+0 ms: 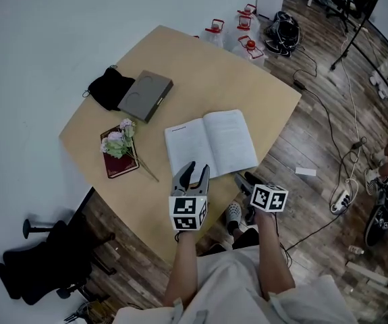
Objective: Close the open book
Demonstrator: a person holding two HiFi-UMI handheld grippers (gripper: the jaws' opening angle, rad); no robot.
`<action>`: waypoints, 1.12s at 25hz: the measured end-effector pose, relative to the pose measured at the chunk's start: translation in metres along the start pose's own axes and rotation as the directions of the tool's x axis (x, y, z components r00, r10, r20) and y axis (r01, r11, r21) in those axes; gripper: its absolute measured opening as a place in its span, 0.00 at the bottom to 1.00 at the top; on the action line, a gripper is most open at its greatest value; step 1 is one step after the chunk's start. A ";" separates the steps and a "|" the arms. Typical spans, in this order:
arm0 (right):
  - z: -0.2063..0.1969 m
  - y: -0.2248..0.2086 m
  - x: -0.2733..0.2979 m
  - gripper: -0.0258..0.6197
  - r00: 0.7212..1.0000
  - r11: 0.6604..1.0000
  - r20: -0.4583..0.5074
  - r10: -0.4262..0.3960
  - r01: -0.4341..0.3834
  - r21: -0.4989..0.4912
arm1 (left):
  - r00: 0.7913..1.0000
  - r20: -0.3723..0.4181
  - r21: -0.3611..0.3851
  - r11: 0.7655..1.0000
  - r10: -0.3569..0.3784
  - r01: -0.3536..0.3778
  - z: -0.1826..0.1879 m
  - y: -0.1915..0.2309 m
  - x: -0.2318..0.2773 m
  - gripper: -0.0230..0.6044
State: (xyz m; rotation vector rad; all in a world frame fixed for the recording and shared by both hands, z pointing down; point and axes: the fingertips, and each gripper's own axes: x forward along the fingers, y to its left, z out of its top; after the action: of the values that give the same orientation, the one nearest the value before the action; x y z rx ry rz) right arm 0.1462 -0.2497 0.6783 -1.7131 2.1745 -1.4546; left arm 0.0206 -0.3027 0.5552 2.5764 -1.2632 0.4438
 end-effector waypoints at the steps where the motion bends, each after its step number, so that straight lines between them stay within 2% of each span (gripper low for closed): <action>1: -0.004 -0.004 0.004 0.36 1.000 0.999 -0.009 0.010 -0.010 0.031 | 1.000 -0.007 -0.006 1.000 -0.003 0.003 -0.002 -0.001 0.004 0.29; 4: -0.014 -0.013 0.014 0.36 0.999 0.989 -0.020 0.047 -0.043 0.143 | 0.999 -0.031 -0.004 1.000 -0.006 0.006 -0.008 -0.003 0.014 0.29; 7: -0.018 -0.020 0.020 0.36 0.995 0.947 0.014 0.097 -0.097 0.307 | 0.998 -0.056 -0.003 1.000 -0.002 0.002 -0.016 -0.005 0.018 0.29; 10: -0.023 -0.026 0.026 0.38 0.988 0.868 0.066 0.143 -0.157 0.472 | 0.998 -0.065 -0.004 1.000 0.008 -0.008 -0.018 -0.003 0.019 0.29; 13: -0.024 -0.035 0.031 0.36 0.979 0.767 0.139 0.151 -0.205 0.608 | 0.998 -0.065 -0.001 1.000 0.023 -0.024 -0.016 0.001 0.019 0.29; 16: -0.019 -0.045 0.034 0.36 0.968 0.681 0.204 0.144 -0.247 0.690 | 0.997 -0.065 0.005 0.999 0.044 -0.044 -0.013 0.002 0.020 0.29; 19: -0.009 -0.051 0.039 0.37 0.961 0.626 0.245 0.130 -0.271 0.731 | 0.995 -0.069 0.004 0.998 0.067 -0.067 -0.014 0.007 0.020 0.29; 23: 0.005 -0.061 0.050 0.35 0.956 0.599 0.271 0.116 -0.285 0.748 | 0.993 -0.068 -0.001 0.995 0.095 -0.095 -0.013 0.017 0.028 0.29; 28: 0.015 -0.067 0.054 0.28 0.957 0.608 0.258 0.131 -0.283 0.742 | 0.991 -0.073 0.002 0.994 0.112 -0.113 -0.013 0.019 0.039 0.29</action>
State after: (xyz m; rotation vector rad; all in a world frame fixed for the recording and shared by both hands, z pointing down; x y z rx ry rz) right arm 0.1825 -0.2990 0.7407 -1.1533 1.2515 -1.7112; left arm 0.0258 -0.3383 0.5837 2.4712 -1.3869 0.5527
